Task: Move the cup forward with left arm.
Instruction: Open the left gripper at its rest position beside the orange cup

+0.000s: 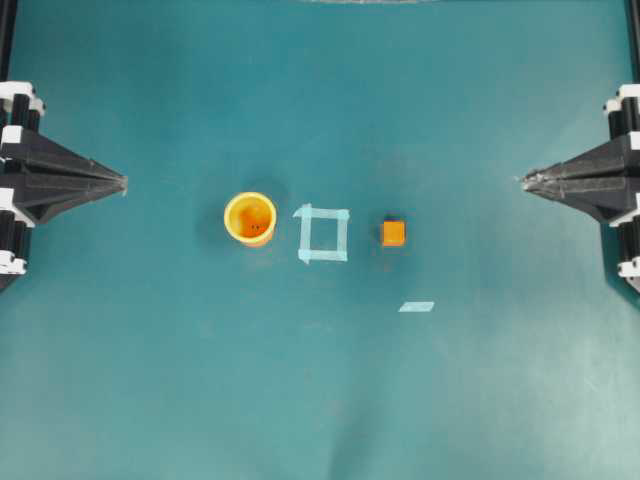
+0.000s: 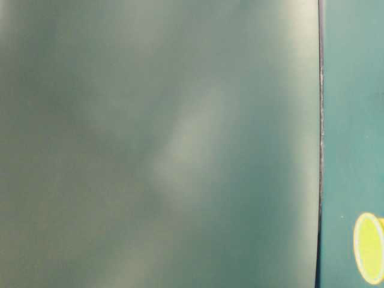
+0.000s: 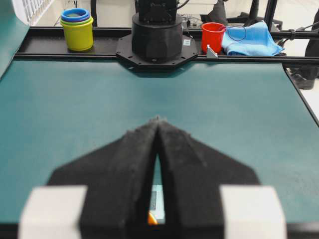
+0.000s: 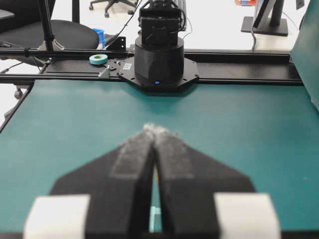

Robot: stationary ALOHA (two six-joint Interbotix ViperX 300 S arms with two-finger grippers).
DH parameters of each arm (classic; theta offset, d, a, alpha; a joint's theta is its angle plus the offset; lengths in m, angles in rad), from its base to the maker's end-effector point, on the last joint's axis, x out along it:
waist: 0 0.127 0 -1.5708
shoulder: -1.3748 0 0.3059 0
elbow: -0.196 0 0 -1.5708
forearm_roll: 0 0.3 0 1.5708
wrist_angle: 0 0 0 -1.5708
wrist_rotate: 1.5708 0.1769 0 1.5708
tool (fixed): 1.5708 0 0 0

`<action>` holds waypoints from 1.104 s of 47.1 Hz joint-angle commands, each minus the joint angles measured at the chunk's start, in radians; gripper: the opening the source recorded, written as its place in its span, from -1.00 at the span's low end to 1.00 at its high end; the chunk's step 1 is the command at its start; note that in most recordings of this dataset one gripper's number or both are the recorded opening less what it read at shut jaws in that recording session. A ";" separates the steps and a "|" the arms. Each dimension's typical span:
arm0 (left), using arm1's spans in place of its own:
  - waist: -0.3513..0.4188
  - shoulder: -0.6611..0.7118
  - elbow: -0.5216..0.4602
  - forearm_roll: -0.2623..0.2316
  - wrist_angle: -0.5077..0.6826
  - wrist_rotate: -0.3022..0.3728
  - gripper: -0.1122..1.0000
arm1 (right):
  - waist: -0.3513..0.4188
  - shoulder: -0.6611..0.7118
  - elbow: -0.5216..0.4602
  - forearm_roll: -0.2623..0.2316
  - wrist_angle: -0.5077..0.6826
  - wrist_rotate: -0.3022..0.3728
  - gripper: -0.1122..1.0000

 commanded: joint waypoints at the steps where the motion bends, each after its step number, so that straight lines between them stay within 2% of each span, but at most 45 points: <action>1: 0.003 0.002 -0.014 0.006 0.066 0.011 -0.81 | 0.000 0.005 -0.023 0.002 -0.006 -0.002 -0.81; 9: 0.003 -0.005 -0.025 0.006 0.189 0.012 -0.80 | 0.000 0.018 -0.046 0.000 0.034 -0.005 -0.81; 20: 0.003 0.003 -0.026 0.008 0.233 0.015 -0.80 | 0.000 0.037 -0.051 0.000 0.035 -0.003 -0.81; 32: 0.020 0.020 -0.038 0.006 0.388 0.006 -0.80 | 0.000 0.057 -0.067 0.002 0.037 -0.003 -0.81; 44: 0.021 0.002 -0.052 0.006 0.391 0.011 -0.78 | 0.000 0.077 -0.072 0.002 0.034 -0.002 -0.81; 48: 0.021 0.003 -0.052 0.006 0.393 0.002 -0.69 | 0.000 0.077 -0.072 0.000 0.034 -0.002 -0.81; 52: 0.021 0.005 -0.049 0.008 0.400 0.002 -0.38 | 0.000 0.077 -0.072 0.002 0.034 -0.002 -0.81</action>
